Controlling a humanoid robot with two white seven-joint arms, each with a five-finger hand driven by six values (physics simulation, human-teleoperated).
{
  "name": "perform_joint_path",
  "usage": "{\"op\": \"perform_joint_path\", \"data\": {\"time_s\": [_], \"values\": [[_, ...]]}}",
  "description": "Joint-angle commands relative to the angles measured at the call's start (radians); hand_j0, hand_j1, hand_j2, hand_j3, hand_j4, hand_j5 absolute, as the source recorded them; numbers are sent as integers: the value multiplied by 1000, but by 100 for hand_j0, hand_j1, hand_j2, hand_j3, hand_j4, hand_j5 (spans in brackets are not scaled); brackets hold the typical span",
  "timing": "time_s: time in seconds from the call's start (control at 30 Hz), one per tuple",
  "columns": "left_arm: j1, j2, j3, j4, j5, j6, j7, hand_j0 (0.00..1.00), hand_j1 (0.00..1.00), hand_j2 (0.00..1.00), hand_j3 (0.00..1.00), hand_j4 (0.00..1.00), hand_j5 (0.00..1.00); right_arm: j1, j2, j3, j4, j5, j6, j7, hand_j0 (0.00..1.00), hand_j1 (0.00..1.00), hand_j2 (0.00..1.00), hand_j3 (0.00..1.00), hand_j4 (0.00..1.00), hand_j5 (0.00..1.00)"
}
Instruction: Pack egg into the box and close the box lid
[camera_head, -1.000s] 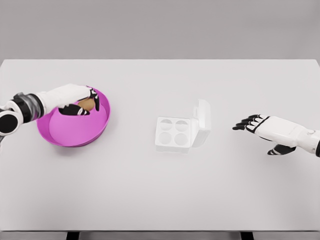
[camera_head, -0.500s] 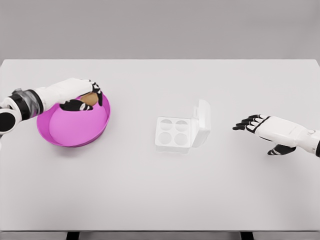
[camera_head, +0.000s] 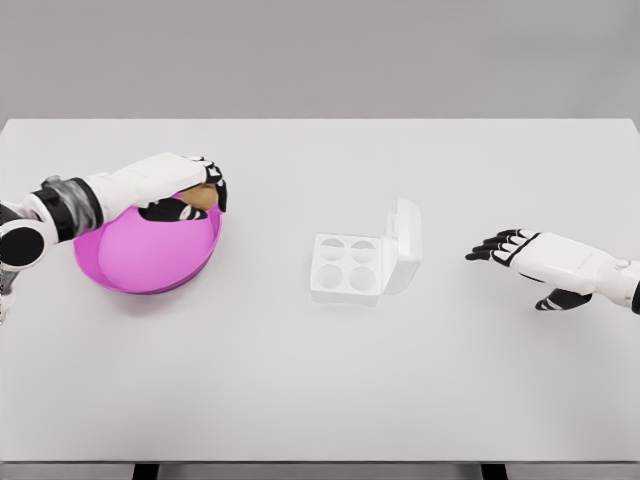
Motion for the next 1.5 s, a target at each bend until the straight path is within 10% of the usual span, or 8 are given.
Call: {"op": "perform_joint_path", "data": {"time_s": [0.0,1.47], "values": [[0,-15,-2,-2,0,0,1,40,40,40,40,40,40,0,-1,0,0,-6,3,0,100,100,100,100,100,100],[23,-194,-41,-49,8,-5,1,40,40,40,40,40,40,0,-1,0,7,-6,3,0,100,100,100,100,100,100]]}}
